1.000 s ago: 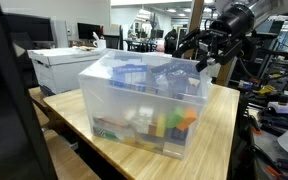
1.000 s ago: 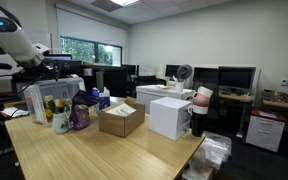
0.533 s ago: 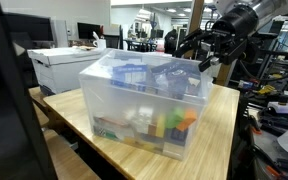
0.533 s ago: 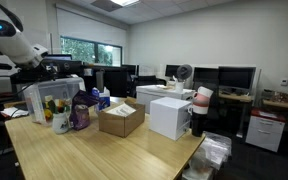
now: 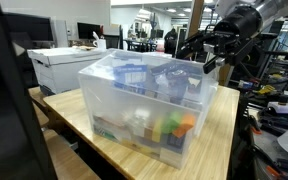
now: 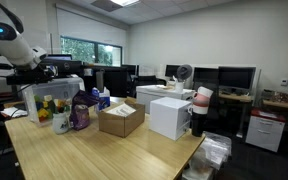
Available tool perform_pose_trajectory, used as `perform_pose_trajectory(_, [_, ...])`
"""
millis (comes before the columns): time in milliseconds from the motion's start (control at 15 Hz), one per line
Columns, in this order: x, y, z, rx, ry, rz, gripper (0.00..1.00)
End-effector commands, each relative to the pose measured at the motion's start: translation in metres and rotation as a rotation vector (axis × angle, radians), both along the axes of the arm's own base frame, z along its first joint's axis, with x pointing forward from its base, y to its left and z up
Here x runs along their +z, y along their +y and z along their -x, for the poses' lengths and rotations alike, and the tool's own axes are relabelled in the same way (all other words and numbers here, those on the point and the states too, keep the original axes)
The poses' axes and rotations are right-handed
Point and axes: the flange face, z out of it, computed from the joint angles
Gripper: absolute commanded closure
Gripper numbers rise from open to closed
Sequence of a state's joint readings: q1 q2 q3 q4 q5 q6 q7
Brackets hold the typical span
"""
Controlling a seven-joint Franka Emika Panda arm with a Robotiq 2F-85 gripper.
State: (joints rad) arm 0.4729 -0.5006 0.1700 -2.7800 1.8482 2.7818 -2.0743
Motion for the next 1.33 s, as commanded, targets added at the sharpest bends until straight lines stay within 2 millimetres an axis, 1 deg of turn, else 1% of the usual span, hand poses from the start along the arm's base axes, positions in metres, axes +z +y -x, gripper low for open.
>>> perform_pose_trajectory(0, [-0.013, 0.006, 0.005, 0.007, 0.034, -0.039, 0.0])
perform_pose_trajectory(467, [-0.026, 0.004, 0.004, -0.05, 0.126, -0.108, 0.0])
perform_pose_trajectory(733, [-0.028, 0.006, 0.006, -0.051, 0.163, -0.147, 0.0])
perform_pose_trajectory(1000, [-0.029, 0.018, 0.013, -0.016, 0.191, -0.144, 0.0])
perform_pose_trajectory(1267, [-0.024, 0.03, 0.029, -0.009, 0.192, -0.115, 0.0])
